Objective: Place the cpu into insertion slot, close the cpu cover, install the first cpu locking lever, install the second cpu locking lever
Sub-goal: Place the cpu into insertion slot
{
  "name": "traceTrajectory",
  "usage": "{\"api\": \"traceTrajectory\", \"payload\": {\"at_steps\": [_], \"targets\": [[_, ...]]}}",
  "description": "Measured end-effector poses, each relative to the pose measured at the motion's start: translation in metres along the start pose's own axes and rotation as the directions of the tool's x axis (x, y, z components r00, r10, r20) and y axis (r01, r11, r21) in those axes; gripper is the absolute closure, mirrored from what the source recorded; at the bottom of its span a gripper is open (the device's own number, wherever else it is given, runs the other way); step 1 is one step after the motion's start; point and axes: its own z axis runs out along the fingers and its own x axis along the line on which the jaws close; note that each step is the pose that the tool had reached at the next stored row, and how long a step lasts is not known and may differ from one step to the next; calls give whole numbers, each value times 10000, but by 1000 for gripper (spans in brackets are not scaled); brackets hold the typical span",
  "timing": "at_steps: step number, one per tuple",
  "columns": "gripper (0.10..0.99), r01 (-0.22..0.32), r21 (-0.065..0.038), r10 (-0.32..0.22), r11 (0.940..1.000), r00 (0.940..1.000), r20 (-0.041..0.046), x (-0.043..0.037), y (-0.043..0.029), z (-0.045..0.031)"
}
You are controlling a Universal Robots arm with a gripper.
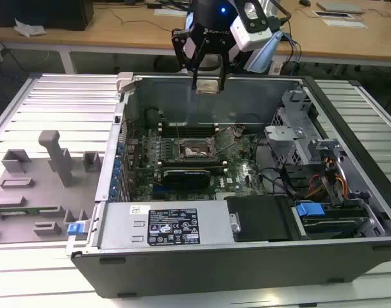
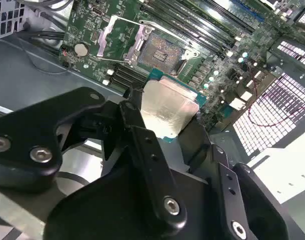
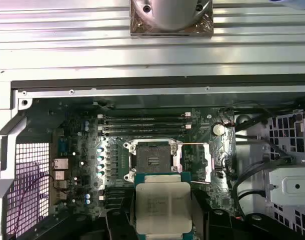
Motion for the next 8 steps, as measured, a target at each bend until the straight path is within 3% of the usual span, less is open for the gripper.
{"api": "traceTrajectory", "payload": {"at_steps": [8], "targets": [[545, 2, 0, -2, 10000, 10000, 8, 1, -2, 25]]}}
